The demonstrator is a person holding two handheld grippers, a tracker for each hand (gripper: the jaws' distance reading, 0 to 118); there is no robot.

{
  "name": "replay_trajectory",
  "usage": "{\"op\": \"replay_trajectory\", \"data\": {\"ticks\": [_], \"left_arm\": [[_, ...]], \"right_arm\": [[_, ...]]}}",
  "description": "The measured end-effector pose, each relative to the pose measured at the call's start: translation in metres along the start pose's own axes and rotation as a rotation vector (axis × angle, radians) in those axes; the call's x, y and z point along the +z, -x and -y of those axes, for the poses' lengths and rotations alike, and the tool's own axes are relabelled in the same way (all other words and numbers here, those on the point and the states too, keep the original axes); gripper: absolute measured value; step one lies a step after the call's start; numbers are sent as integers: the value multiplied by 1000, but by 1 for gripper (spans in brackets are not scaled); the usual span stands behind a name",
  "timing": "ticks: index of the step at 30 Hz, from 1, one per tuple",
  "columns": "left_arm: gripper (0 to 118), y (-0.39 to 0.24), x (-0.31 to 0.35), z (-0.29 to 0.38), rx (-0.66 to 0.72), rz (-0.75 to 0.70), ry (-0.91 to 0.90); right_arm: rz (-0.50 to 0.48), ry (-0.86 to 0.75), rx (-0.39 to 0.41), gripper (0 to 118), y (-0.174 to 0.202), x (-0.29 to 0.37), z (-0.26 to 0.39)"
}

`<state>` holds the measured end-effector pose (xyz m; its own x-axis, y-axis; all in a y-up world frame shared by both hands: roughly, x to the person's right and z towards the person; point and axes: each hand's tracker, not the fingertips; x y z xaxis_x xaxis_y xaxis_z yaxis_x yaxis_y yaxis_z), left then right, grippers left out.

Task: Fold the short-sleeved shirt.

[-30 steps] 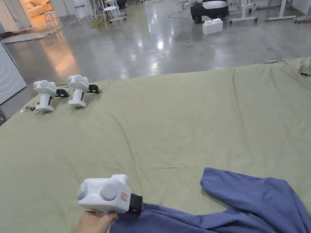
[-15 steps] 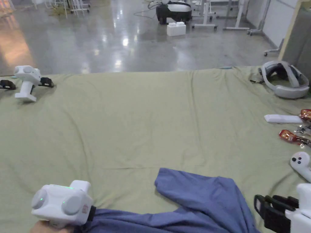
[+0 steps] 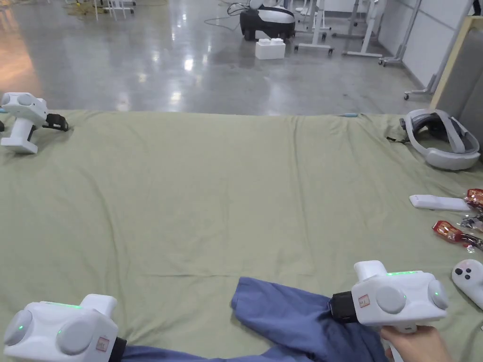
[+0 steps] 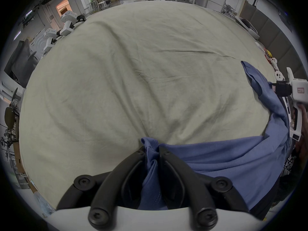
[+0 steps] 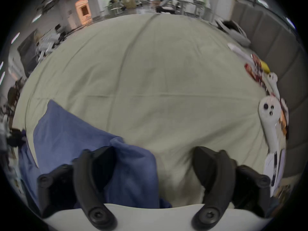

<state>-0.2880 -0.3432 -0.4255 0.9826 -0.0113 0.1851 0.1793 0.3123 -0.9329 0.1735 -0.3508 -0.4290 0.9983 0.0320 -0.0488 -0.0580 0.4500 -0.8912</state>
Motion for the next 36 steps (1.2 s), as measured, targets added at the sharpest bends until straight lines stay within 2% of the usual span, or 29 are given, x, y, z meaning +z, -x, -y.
{"op": "replay_trajectory", "data": {"ticks": [1,2,3,4,7,9,11,16,23,25,29,36], "left_arm": [[15,1,0,-1,4,2,-1],[15,0,0,1,10,2,-5],[15,-1,2,4,12,-2,-15],[15,-2,3,6,10,-8,-26],[12,-3,26,19,-32,-10,-139],[12,5,64,38,7,25,-280],[11,20,111,52,78,132,-399],[11,46,247,70,110,186,-678],[11,67,390,71,126,133,-968],[11,71,415,69,131,80,-1017],[11,84,455,61,177,76,-1096],[11,87,491,35,178,24,-1148]], "right_arm": [[-3,-3,6,62,4,4,0],[-13,-2,28,30,4,4,-3],[-2,3,67,9,10,6,-2],[25,2,88,6,15,8,0],[-66,-36,-46,6,7,29,5],[-66,-189,-87,6,3,72,14],[-120,-296,-114,6,-3,118,19],[-124,-547,-131,6,-23,242,18],[-69,-834,-178,6,-44,371,1],[-45,-887,-185,6,-48,393,-4],[-3,-958,-196,6,-54,431,-23],[89,-1051,-167,6,-39,476,-61]]}}
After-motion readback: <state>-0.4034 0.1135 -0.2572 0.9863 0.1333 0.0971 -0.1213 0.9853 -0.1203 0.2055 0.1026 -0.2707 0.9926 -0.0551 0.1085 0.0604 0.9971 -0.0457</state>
